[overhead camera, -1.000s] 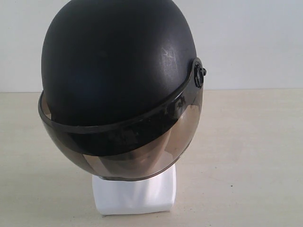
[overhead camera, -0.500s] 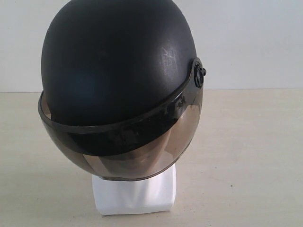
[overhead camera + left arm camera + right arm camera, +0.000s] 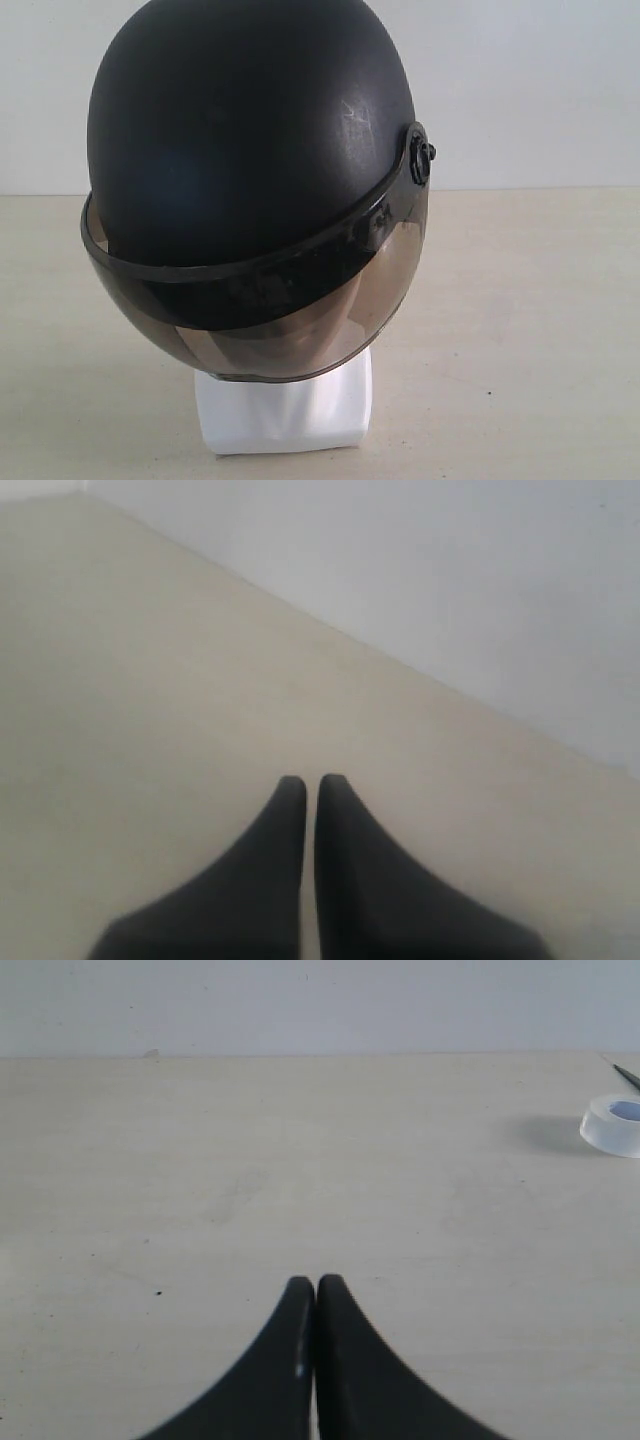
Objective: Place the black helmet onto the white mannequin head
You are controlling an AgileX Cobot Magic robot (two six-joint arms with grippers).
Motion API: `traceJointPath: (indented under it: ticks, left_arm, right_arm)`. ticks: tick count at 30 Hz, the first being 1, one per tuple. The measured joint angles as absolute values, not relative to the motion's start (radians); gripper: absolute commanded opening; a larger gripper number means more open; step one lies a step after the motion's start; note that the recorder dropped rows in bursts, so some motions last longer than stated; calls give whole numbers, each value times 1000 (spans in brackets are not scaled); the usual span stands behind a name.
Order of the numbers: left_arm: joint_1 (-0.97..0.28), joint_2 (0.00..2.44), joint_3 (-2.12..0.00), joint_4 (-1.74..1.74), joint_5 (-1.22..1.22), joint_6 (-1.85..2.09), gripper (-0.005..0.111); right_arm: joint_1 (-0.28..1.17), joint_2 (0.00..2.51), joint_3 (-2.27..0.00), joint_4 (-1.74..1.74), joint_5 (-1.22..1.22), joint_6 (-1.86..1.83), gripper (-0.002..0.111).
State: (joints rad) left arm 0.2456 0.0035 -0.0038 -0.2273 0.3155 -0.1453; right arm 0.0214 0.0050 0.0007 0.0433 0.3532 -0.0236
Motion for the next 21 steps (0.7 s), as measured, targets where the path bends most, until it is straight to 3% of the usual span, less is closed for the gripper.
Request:
traceJointPath:
  ticks: [5,21]
  left_arm:
    - [246,3,-4,112,307,-169,4]
    - [246,3,-4,18,307,-11,4]
  right_arm:
    - [21,5,1,43,353,-24,0]
    - [21,5,1,43,353,-24,0]
